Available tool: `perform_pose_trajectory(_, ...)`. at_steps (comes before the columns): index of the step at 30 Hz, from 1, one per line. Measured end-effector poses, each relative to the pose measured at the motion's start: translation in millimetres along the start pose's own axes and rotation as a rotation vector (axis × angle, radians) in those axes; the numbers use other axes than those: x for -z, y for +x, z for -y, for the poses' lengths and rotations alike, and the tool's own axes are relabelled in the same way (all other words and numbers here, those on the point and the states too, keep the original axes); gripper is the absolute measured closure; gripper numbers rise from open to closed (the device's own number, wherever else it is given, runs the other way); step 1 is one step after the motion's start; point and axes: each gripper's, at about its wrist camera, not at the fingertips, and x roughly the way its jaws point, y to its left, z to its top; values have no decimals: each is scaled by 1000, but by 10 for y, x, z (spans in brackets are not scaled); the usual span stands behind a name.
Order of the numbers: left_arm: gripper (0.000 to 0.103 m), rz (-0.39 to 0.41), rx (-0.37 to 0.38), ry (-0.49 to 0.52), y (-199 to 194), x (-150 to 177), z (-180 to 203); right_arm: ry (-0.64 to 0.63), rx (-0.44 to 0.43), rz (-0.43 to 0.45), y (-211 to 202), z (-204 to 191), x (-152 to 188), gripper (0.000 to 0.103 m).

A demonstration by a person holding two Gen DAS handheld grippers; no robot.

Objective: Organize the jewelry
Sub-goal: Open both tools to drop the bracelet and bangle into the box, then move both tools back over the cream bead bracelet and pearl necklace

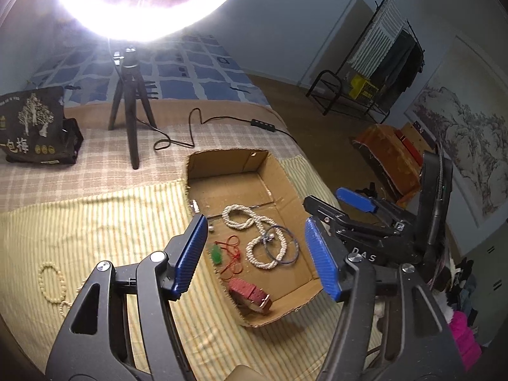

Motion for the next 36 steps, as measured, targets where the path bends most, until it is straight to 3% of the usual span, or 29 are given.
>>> perform_pose_trajectory(11,33,24,-88,-16,-345,139,-345,-62,44,-1,-147,-253,60,29)
perform_pose_trajectory(17,33,83,-137,-68,-685,224,-694,-94,29,8,-226,-441,74,26)
perform_pose_trajectory(23,33,116,-211,-33,-942,317,-964,-146,26,15,-278,-680,109,26)
perform_pose_trajectory(36,33,73,-350,-119,-1170,511,-1774,-300,-42,48,-236,-1471,259,26)
